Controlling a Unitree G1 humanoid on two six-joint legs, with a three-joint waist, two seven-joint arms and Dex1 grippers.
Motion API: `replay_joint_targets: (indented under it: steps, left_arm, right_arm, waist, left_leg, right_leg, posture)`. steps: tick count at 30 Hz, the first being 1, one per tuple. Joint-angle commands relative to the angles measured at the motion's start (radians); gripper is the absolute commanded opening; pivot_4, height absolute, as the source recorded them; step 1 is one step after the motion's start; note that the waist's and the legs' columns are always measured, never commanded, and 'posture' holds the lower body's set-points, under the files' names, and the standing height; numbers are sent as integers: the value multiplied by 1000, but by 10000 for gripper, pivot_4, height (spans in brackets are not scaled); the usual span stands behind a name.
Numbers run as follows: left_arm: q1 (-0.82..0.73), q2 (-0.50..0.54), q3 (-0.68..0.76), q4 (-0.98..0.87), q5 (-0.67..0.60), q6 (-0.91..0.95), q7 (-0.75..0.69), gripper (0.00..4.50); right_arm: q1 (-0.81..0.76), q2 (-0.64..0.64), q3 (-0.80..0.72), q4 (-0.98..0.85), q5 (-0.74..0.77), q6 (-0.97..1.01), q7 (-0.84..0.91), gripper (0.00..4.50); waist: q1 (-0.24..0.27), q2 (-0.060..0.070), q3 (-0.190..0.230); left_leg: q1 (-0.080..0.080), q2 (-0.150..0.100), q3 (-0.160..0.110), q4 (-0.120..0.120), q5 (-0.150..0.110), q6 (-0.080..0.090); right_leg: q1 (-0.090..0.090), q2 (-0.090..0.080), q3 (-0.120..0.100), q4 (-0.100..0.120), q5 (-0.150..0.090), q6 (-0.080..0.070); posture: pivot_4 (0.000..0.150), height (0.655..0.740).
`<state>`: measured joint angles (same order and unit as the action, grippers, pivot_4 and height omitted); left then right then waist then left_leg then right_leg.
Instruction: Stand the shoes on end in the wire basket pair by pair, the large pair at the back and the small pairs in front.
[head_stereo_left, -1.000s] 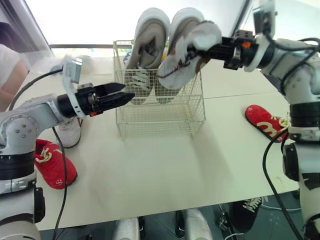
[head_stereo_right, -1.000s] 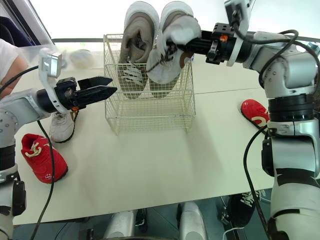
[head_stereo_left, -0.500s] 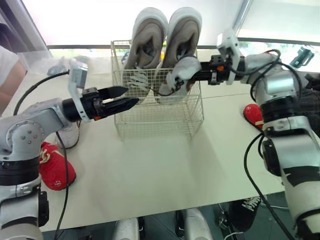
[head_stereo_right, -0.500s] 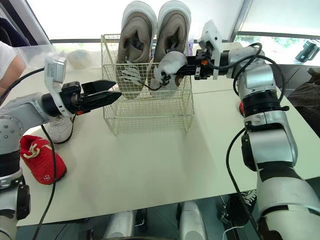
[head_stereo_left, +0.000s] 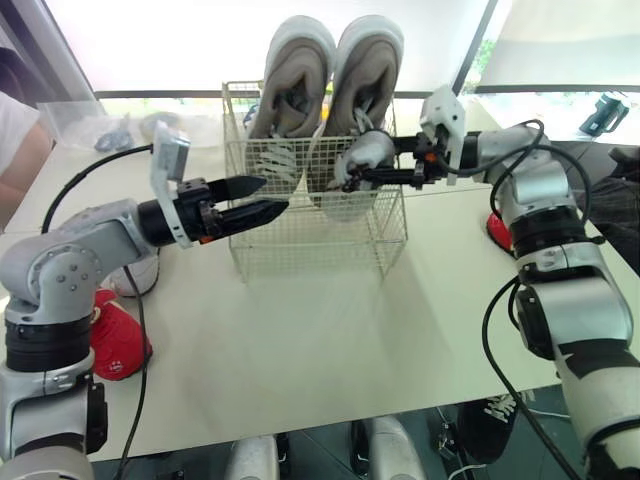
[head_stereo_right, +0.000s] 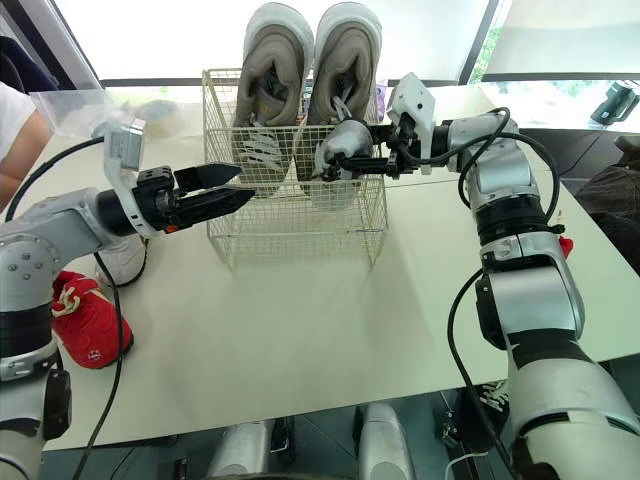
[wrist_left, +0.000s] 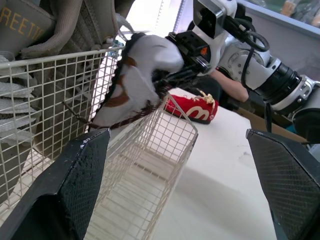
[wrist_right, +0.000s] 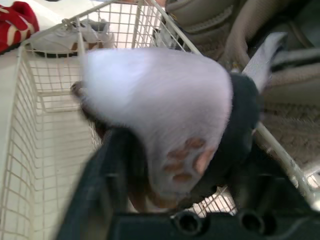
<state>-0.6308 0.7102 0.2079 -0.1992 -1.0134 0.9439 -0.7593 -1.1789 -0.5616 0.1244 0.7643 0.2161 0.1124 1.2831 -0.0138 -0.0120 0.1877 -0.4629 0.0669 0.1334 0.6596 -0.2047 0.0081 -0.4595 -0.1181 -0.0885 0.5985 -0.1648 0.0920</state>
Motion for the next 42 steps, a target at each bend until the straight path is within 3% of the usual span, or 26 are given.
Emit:
replay_joint_targets:
  steps: [1, 12, 19, 27, 35, 42]
  left_arm:
    - [-27, 1, -6, -23, 12, -20, -16, 45000]
    - [-12, 50, 46, -16, 20, -6, -23, 45000]
    - [-15, 172, 169, 140, 82, -8, 37, 45000]
    - [-60, 323, 70, 519, 389, -105, 67, 45000]
    - [-217, 256, -21, 1010, 599, -250, 54, 45000]
    - [-279, 186, -70, 1206, 730, -360, 55, 45000]
  right_arm:
    - [4, -12, -39, -88, 5, 5, -19, 44685]
    - [126, -186, -131, -496, 41, 138, -74, 44685]
    - [226, -255, -199, -842, 170, 315, -97, 44685]
    - [241, -219, -117, -1054, 223, 352, -104, 44685]
    - [220, -188, -78, -1065, 212, 341, -111, 44685]
    - [222, -202, -85, -1100, 228, 378, -128, 44685]
  waist:
    - [-1, 0, 0]
    - [1, 0, 0]
    - [-3, 0, 0]
    - [2, 0, 0]
    - [13, -1, 0]
    - [18, -1, 0]
  left_leg:
    - [0, 0, 0, 0, 0, 0]
    - [0, 0, 0, 0, -1, 1]
    - [1, 0, -1, -1, -1, 2]
    - [0, 0, 0, -1, -3, -1]
    - [0, 0, 0, -1, -3, -1]
    - [-1, 0, 1, -1, -3, -1]
  right_leg:
    - [0, 0, 0, 0, 0, 0]
    - [0, 0, 0, 0, 0, 0]
    - [-1, 0, 0, 0, 0, -1]
    - [-2, 0, 0, 0, -2, -4]
    - [-2, 0, 0, 0, -2, -4]
    - [-3, 0, 0, 0, -2, -4]
  posture:
    - [1500, 7400]
    - [1500, 7400]
    - [1500, 7400]
    - [1500, 7400]
    - [1500, 7400]
    - [1500, 7400]
